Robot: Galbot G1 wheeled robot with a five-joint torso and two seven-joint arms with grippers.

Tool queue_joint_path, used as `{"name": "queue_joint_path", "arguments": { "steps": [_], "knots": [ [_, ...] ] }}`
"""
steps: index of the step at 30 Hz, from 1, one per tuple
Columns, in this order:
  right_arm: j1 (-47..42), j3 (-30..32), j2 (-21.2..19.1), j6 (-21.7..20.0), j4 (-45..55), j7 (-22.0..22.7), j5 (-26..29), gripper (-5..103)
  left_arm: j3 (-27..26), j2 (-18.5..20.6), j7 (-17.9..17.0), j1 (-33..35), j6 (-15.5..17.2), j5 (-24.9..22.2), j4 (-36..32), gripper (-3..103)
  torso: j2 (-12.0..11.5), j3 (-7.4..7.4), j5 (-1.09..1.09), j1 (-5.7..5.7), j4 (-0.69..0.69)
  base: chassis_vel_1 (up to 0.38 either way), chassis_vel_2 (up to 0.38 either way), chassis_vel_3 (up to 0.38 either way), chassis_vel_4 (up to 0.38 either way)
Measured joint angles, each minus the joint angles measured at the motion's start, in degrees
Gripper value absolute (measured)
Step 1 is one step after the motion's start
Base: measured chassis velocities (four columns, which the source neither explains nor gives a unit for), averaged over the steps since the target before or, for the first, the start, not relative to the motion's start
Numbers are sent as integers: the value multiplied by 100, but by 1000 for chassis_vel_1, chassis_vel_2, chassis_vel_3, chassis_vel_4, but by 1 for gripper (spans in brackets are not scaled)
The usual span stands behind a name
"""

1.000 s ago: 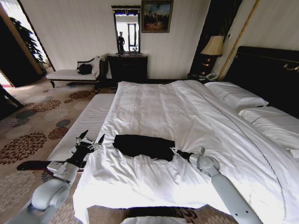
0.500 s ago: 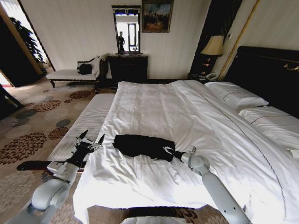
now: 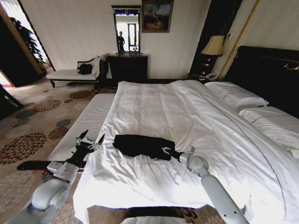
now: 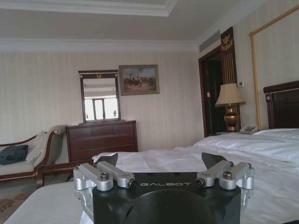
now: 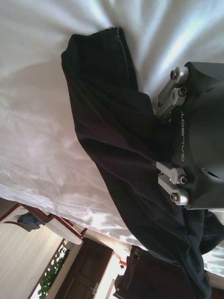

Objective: Fold the clothes on the bed.

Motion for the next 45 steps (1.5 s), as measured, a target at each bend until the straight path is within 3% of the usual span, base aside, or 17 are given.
{"name": "queue_joint_path", "arguments": {
  "steps": [2,5,7,19,33,34,40,44,45],
  "knots": [
    [-3,-3,17,-3,3,4,0,25,0,0,0,0,0,0,0,100,0,0,0,0,0,0,0,0,0],
    [2,-5,30,-4,-22,10,-2,10,0,0,0,0,0,0,0,100,1,0,0,0,0,0,0,0,0],
    [6,3,8,-5,-35,10,-1,5,0,0,0,0,0,0,0,100,1,0,0,0,0,0,0,0,0],
    [-189,468,-406,-46,334,80,261,4,0,0,0,0,0,0,0,100,1,0,1,0,0,0,0,0,0],
    [-463,1704,-1684,-161,315,24,903,4,1,0,0,0,1,0,0,100,1,0,1,0,-1,0,0,0,0],
    [-478,1811,-1923,-169,183,-44,901,4,0,0,0,0,0,0,0,100,1,0,2,0,0,0,0,0,0],
    [-461,1962,-2636,-166,-208,-273,312,4,1,1,0,0,0,0,0,100,1,0,0,0,-2,0,0,0,0],
    [-461,1923,-2665,-144,47,-270,77,4,1,0,0,-1,1,0,0,100,1,0,0,0,-3,0,0,0,0],
    [-359,1656,-2492,-127,540,-176,-282,4,1,1,-2,-1,1,0,0,100,1,0,-1,0,-1,0,0,0,0]
  ]
}}
